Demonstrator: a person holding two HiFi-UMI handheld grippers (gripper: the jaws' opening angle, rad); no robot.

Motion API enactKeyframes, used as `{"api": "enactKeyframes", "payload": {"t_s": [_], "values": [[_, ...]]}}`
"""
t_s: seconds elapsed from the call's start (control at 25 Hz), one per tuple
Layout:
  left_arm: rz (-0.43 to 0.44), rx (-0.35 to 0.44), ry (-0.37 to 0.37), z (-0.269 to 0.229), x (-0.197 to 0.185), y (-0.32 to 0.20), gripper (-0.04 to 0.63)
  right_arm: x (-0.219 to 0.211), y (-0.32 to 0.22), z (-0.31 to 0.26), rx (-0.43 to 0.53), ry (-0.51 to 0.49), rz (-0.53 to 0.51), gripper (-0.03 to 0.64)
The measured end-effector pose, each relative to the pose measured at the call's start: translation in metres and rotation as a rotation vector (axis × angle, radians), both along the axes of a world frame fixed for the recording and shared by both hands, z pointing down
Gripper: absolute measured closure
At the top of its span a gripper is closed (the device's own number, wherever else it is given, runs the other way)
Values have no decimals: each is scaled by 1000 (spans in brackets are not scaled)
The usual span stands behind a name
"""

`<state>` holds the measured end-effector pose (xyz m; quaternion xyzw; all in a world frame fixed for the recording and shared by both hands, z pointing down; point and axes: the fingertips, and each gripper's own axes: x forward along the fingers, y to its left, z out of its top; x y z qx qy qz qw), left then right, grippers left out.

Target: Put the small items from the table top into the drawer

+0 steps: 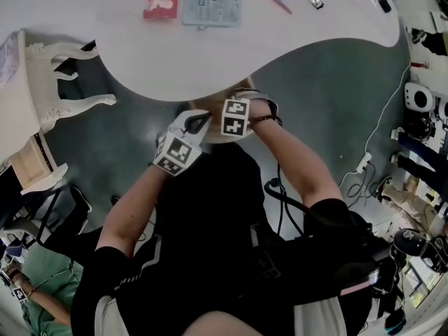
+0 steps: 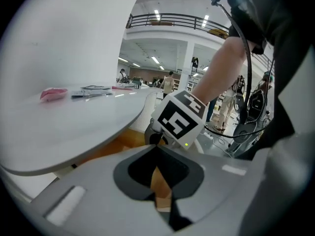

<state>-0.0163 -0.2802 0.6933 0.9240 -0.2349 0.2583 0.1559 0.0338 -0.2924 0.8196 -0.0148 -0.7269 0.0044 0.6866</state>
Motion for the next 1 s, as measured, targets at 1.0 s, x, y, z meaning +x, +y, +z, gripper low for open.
{"api": "enactKeyframes", "payload": {"t_s": [1.0], "values": [[-85,-2,-18,18,-28,-3,595,-16,-16,71,49,34,-139,555]]}}
